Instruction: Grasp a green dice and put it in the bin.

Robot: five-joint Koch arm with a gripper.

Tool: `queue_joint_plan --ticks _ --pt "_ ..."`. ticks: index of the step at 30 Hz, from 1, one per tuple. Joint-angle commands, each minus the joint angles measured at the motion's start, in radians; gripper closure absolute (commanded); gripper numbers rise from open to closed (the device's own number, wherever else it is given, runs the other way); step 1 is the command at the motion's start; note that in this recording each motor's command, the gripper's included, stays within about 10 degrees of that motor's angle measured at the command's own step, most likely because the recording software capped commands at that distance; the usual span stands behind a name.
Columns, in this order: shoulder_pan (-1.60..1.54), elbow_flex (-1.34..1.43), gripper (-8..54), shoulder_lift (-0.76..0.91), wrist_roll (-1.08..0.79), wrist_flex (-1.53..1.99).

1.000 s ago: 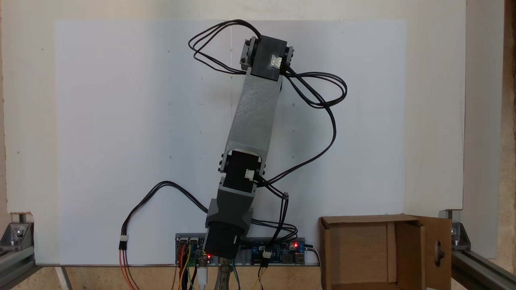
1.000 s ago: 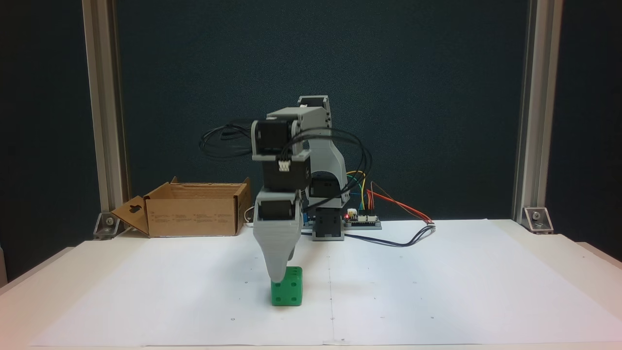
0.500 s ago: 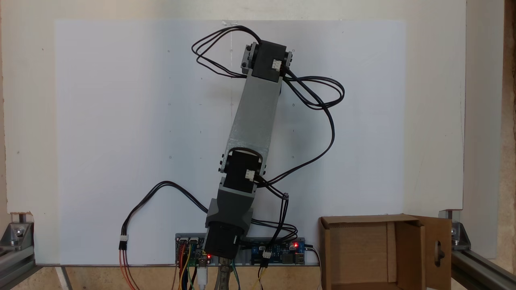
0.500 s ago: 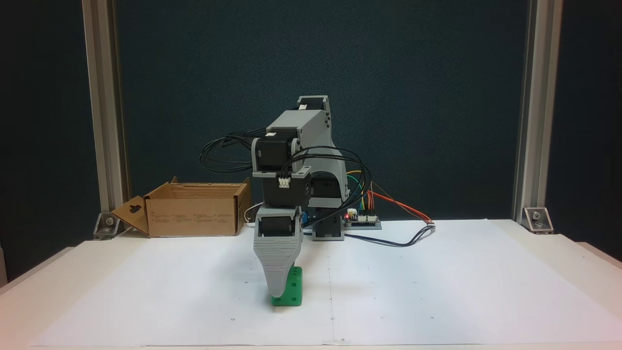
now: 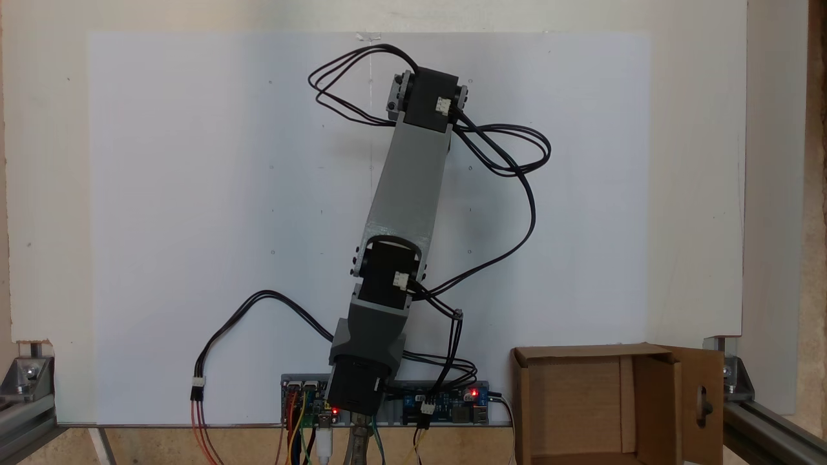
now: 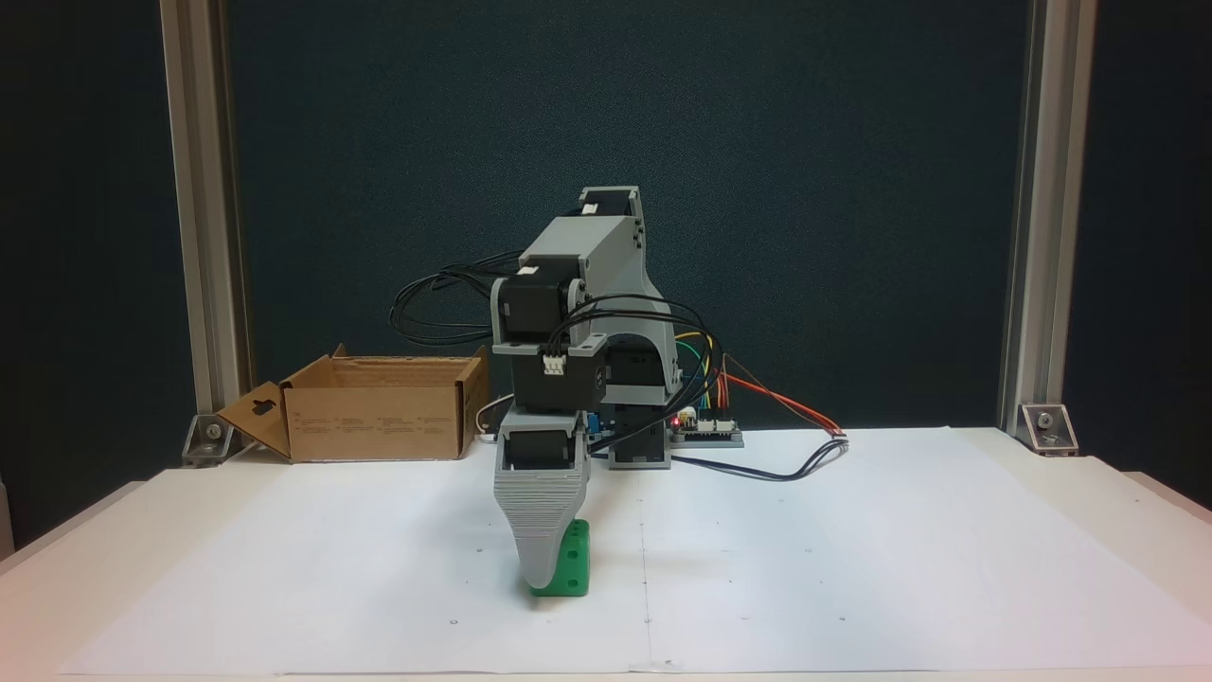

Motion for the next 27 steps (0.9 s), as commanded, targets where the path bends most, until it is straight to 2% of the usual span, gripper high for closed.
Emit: queue_joint_plan --ticks 1,24,27 --pt "0.003 -0.012 3.3 0.014 -0.052 -0.014" --pt "0.003 0.038 4.2 0.012 -0.051 -0.101" --pt "0.005 0.038 5.9 0.012 -0.052 -0.106"
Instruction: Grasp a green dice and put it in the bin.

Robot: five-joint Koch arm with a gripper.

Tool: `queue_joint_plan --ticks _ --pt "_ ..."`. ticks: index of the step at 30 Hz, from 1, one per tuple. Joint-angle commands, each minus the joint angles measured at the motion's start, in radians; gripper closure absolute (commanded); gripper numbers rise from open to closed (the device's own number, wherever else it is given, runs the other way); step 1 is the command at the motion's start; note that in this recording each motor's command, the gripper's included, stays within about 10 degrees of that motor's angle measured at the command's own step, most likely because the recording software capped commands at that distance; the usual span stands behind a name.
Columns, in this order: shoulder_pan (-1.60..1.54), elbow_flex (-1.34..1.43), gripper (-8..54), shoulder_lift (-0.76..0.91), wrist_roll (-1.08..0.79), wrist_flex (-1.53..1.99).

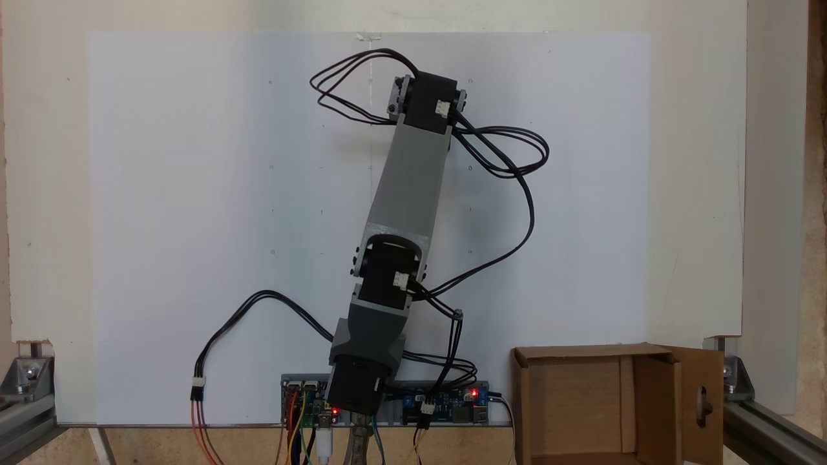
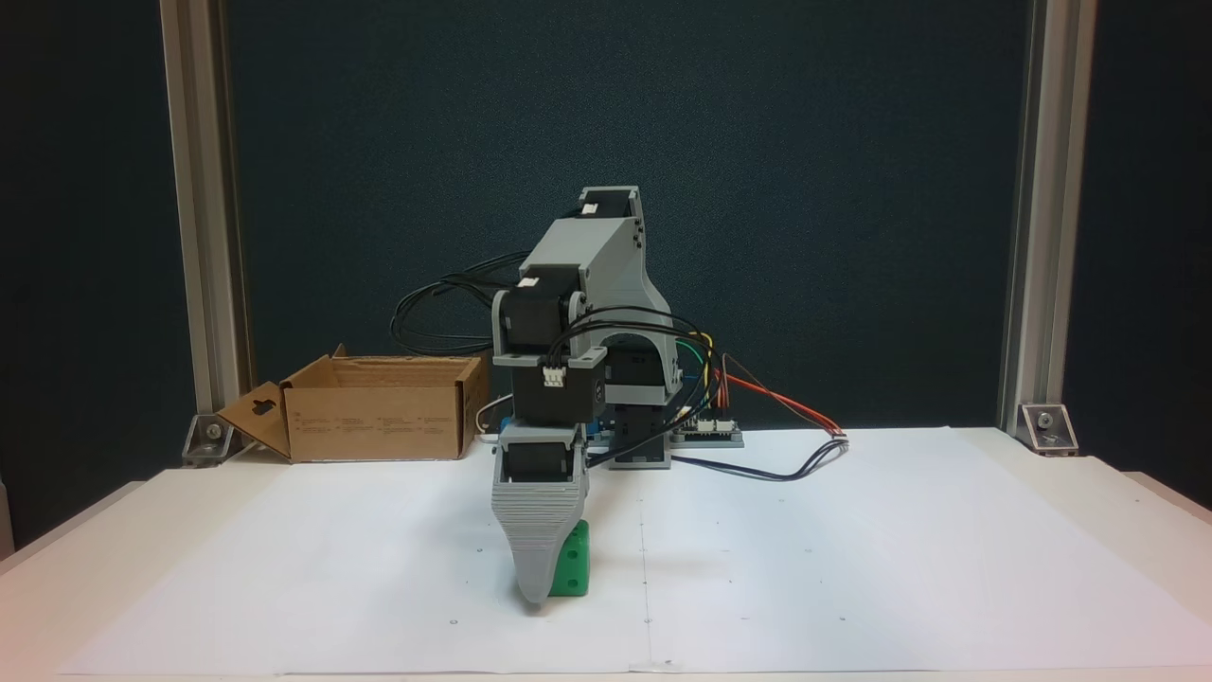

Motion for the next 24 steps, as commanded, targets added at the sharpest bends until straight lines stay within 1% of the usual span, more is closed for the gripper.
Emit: queue_joint_plan --ticks 1,4,10,19,21,24 --pt "0.005 -0.015 6.0 0.012 -0.052 -0.005" --pt "0.005 -0.015 6.0 0.012 -0.051 -0.005" --pt "0.005 -0.014 10.0 0.002 -0.051 -0.008" --pt "0.003 -0.012 10.1 -0.005 -0.049 -0.008" --pt "0.003 -0.011 12.2 -0.005 -0.049 -0.009" --pt "0.003 -0.008 12.2 -0.006 -0.049 -0.017"
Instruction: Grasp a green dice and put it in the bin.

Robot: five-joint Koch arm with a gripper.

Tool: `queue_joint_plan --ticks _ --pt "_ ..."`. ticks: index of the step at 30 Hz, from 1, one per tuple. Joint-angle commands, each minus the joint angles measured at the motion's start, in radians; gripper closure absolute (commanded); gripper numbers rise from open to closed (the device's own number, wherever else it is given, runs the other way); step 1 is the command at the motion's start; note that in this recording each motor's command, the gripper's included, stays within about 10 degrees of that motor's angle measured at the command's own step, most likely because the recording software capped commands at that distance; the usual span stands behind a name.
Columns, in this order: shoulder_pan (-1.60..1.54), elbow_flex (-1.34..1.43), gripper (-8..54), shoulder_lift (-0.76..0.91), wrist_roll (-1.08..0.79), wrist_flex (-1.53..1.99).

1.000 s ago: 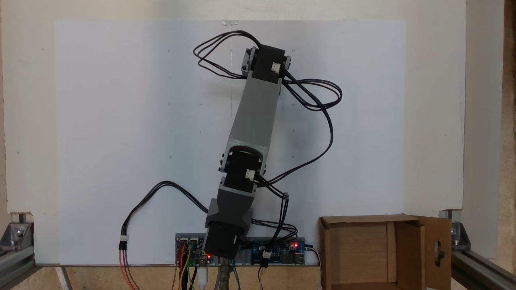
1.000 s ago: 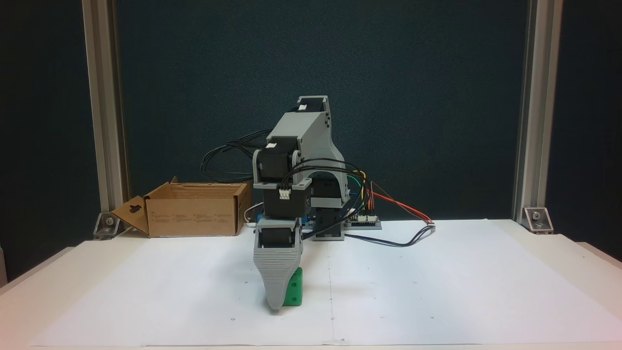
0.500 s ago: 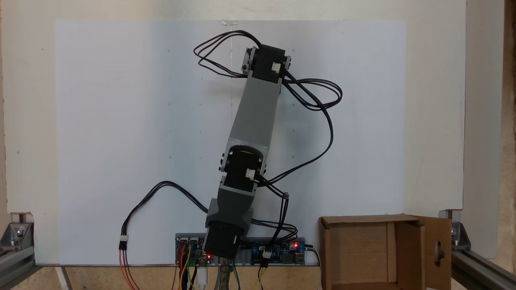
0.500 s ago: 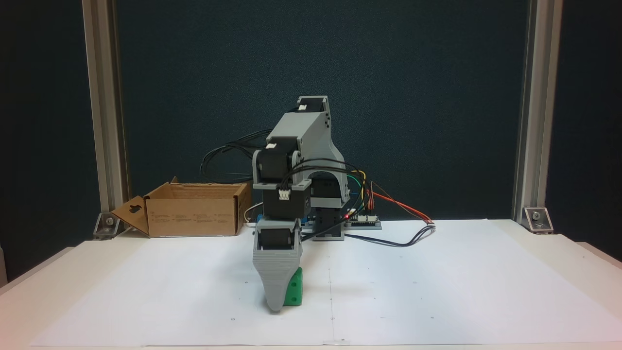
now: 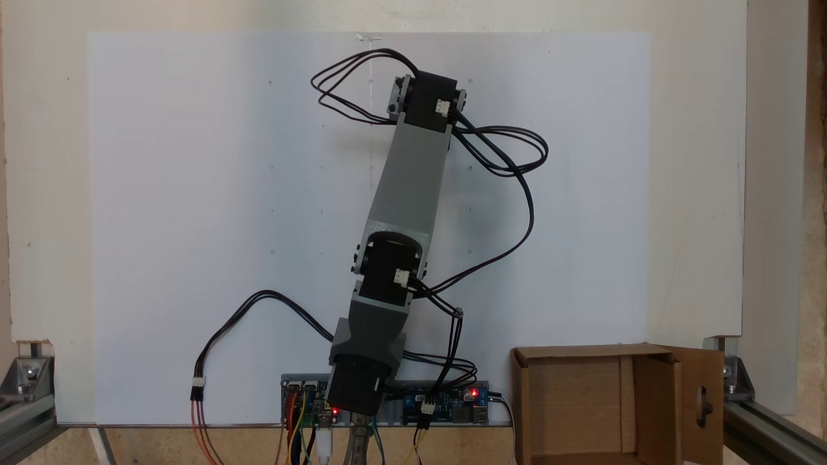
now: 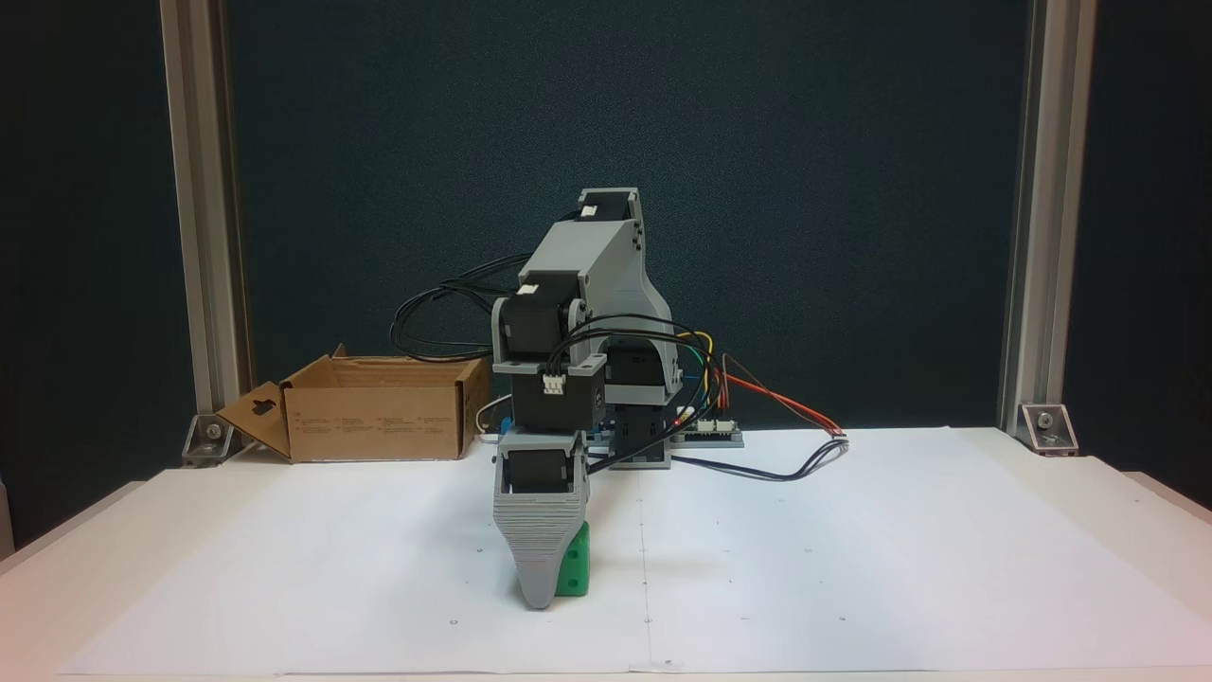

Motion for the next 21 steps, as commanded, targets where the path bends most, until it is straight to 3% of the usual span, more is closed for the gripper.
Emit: queue_joint_plan --ticks 1,5,11,14,19,21 --pt "0.003 -0.011 12.3 0.012 -0.048 -0.006" --pt "0.002 -0.008 16.3 0.009 -0.046 -0.012" --pt "-0.008 0.002 17.1 0.005 -0.034 -0.020" --pt "-0.008 0.002 22.6 0.005 -0.034 -0.026" --pt "-0.009 0.002 23.2 0.003 -0.017 -0.031" --pt "-0.011 0.002 28.9 0.003 -0.015 -0.035"
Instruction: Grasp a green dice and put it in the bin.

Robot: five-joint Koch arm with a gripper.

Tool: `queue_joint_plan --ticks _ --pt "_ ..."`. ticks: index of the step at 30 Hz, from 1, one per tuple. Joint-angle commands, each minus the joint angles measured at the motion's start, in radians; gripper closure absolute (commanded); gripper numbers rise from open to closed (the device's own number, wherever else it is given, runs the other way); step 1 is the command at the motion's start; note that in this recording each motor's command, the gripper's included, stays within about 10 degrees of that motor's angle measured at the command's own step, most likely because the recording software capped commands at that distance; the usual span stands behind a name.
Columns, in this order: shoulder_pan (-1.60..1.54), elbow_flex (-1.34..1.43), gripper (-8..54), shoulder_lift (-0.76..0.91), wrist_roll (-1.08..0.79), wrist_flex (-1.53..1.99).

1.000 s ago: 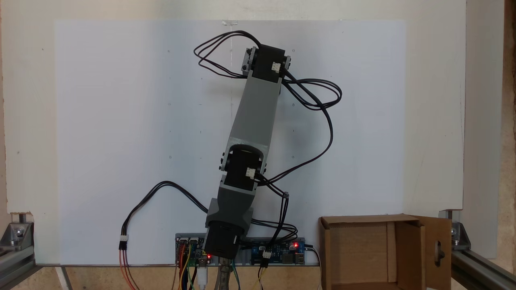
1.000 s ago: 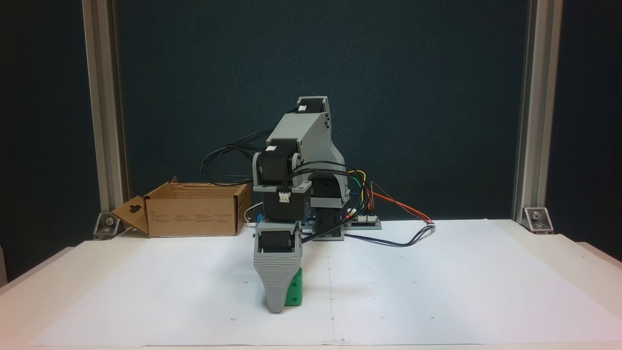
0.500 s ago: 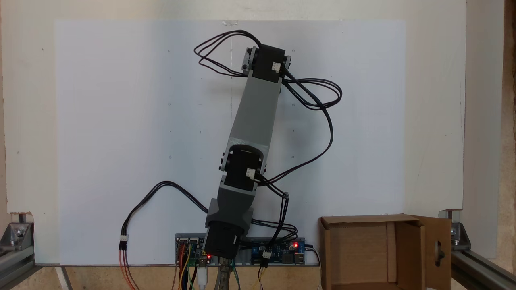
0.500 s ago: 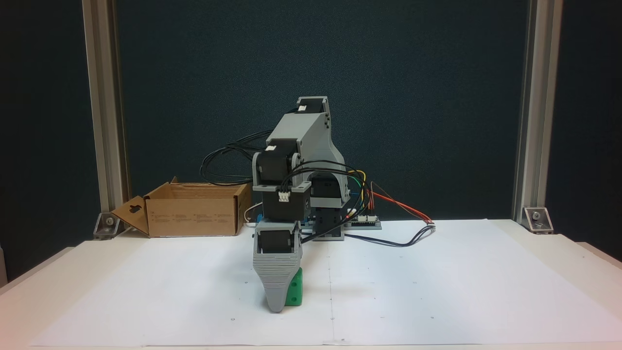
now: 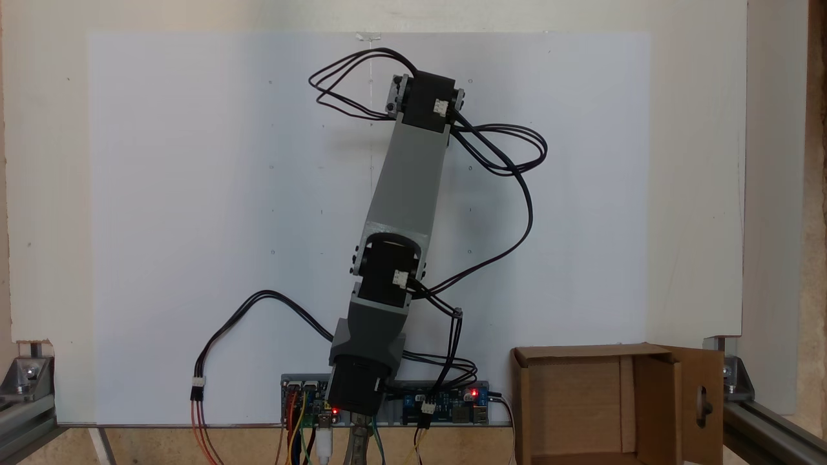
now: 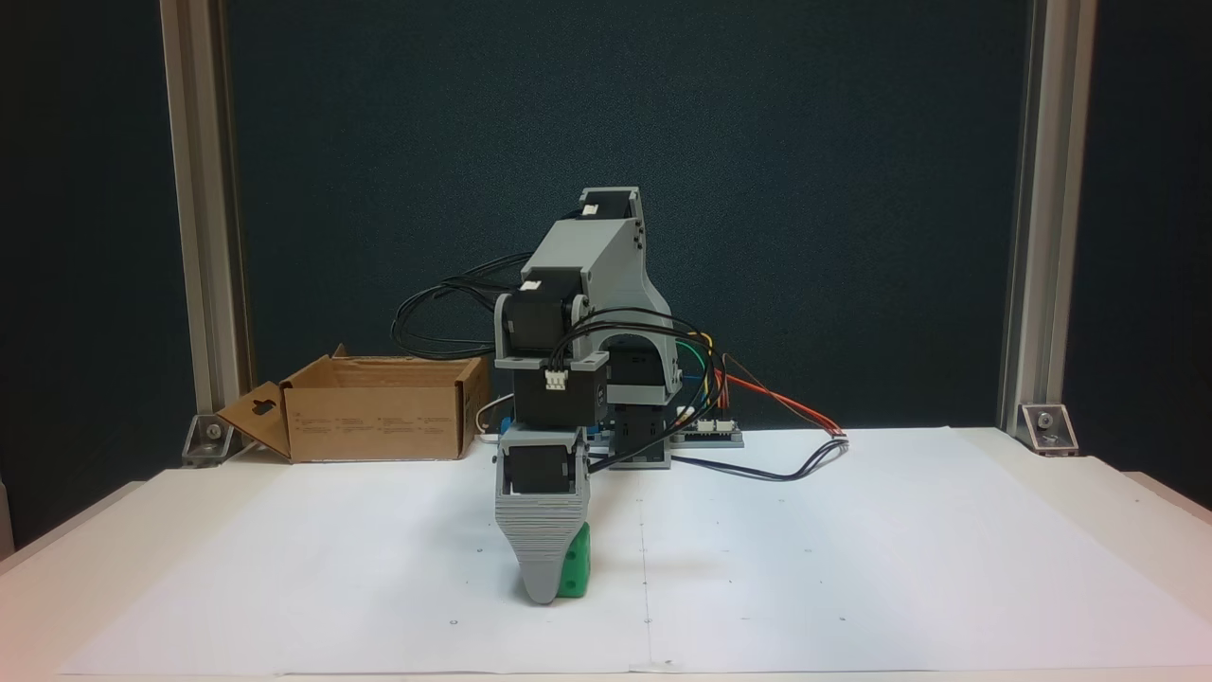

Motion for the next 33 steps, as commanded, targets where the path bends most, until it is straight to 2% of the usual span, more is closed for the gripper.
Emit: queue_joint_plan --ticks 1,2,13,26,33 --pt "-0.002 -0.005 32.2 0.003 -0.012 -0.008" --pt "0.000 -0.005 33.6 0.003 -0.012 -0.012" --pt "-0.002 -0.005 33.6 0.012 0.025 0.009" --pt "-0.035 -0.041 33.6 0.336 0.098 0.268" --pt "-0.054 -0.238 33.6 0.468 0.098 0.469"
